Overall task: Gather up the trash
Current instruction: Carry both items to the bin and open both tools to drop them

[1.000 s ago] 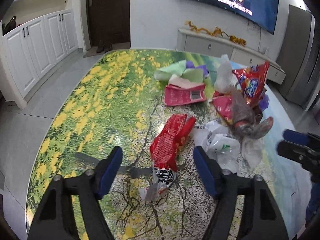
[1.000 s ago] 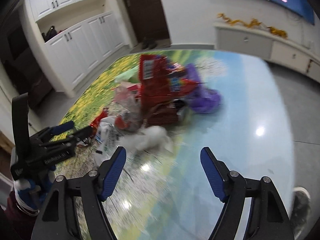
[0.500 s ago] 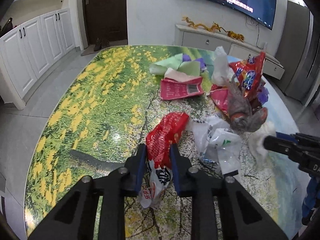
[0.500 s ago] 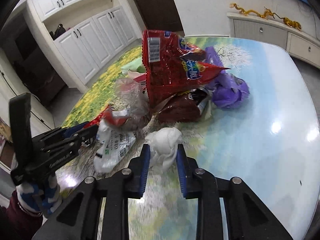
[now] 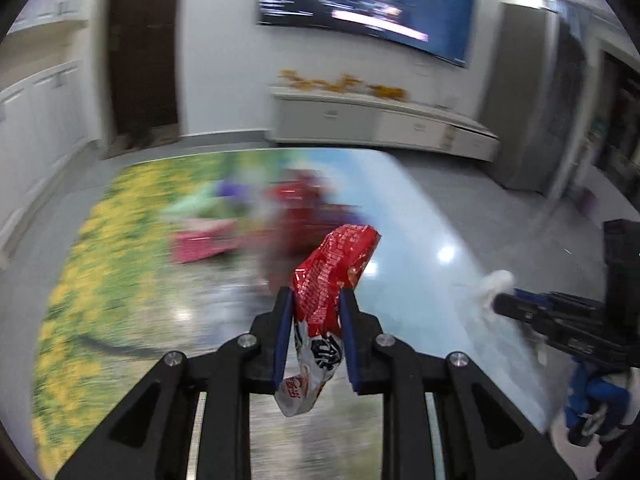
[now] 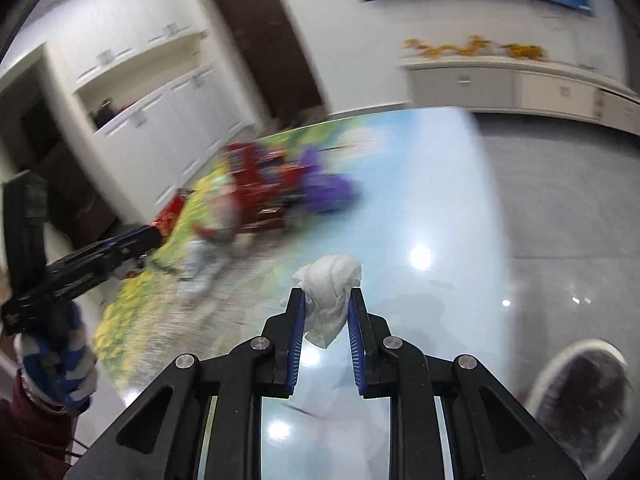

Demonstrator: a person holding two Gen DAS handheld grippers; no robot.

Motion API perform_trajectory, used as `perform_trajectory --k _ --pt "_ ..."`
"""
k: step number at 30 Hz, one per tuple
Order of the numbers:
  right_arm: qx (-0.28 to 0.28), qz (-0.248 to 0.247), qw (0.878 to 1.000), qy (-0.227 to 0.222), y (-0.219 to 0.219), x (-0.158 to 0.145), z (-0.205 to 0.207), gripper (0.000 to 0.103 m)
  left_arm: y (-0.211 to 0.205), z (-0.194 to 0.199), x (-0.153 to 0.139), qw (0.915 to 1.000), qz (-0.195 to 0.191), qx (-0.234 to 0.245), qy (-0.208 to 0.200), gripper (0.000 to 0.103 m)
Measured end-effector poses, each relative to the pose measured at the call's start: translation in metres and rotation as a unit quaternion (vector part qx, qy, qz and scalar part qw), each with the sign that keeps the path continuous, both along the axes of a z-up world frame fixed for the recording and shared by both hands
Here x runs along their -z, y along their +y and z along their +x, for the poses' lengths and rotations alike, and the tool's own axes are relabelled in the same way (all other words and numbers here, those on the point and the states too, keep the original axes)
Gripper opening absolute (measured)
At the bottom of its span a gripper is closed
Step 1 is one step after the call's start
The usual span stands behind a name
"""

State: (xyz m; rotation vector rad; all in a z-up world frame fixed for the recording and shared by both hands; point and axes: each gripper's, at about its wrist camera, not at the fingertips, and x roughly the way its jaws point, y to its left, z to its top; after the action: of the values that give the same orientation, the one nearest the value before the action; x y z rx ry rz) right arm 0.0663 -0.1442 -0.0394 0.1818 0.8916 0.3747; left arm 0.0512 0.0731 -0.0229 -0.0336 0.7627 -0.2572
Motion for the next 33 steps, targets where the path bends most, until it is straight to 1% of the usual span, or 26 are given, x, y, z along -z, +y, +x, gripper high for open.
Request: perform_trajectory --k 2,5,7,10,12,14,17,18,19,20,21,22,25,28,29,33 --pt "0.046 -0.012 0.999 0.003 -0.04 0.003 -0.009 0.021 -0.042 0.006 0.002 0.9988 -0.01 0.046 0.012 0.022" --pt "0.125 -0.048 0.991 0.02 -0.106 0.017 -0.027 0.021 -0.115 0.012 0.008 0.9924 -0.009 0.12 0.028 0.022" --pt "0.165 -0.061 0.984 0.034 -0.141 0.029 -0.032 0.021 -0.165 0.017 0.016 0.9856 0.001 0.165 0.04 0.023" --pt "0.223 -0.072 0.97 0.067 -0.196 0.054 -0.042 0.022 -0.238 0.023 0.032 0.9724 0.015 0.223 0.067 0.025" --pt "0.244 -0.065 0.964 0.086 -0.222 0.068 -0.046 0.025 -0.285 0.025 0.046 0.9626 0.033 0.256 0.084 0.025" --pt "0.258 -0.063 0.959 0.1 -0.241 0.08 -0.047 0.027 -0.321 0.024 0.059 0.954 0.048 0.279 0.099 0.026" --pt "0.264 -0.051 0.956 0.114 -0.258 0.095 -0.05 0.03 -0.358 0.028 0.078 0.9429 0.053 0.303 0.128 0.029" --pt "0.266 -0.05 0.955 0.117 -0.264 0.098 -0.051 0.037 -0.367 0.027 0.083 0.9396 0.053 0.309 0.137 0.031" --pt "0.269 -0.05 0.954 0.118 -0.268 0.1 -0.051 0.04 -0.375 0.028 0.087 0.9372 0.05 0.313 0.146 0.036" --pt "0.274 -0.05 0.953 0.119 -0.272 0.102 -0.052 0.046 -0.382 0.029 0.089 0.9351 0.045 0.316 0.153 0.04" --pt "0.277 -0.049 0.952 0.119 -0.279 0.108 -0.061 0.049 -0.388 0.033 0.089 0.9342 0.041 0.318 0.156 0.05" --pt "0.282 -0.048 0.951 0.12 -0.282 0.109 -0.063 0.051 -0.391 0.032 0.088 0.9344 0.039 0.318 0.155 0.054" --pt "0.292 -0.048 0.947 0.123 -0.283 0.112 -0.063 0.052 -0.396 0.029 0.083 0.9345 0.042 0.322 0.146 0.055" --pt "0.299 -0.05 0.945 0.119 -0.282 0.11 -0.066 0.052 -0.394 0.029 0.078 0.9375 0.045 0.32 0.129 0.055" --pt "0.301 -0.05 0.945 0.116 -0.282 0.107 -0.068 0.052 -0.396 0.026 0.076 0.9393 0.048 0.318 0.121 0.055" --pt "0.304 -0.053 0.946 0.103 -0.283 0.099 -0.074 0.052 -0.384 0.019 0.065 0.949 0.063 0.296 0.087 0.055"
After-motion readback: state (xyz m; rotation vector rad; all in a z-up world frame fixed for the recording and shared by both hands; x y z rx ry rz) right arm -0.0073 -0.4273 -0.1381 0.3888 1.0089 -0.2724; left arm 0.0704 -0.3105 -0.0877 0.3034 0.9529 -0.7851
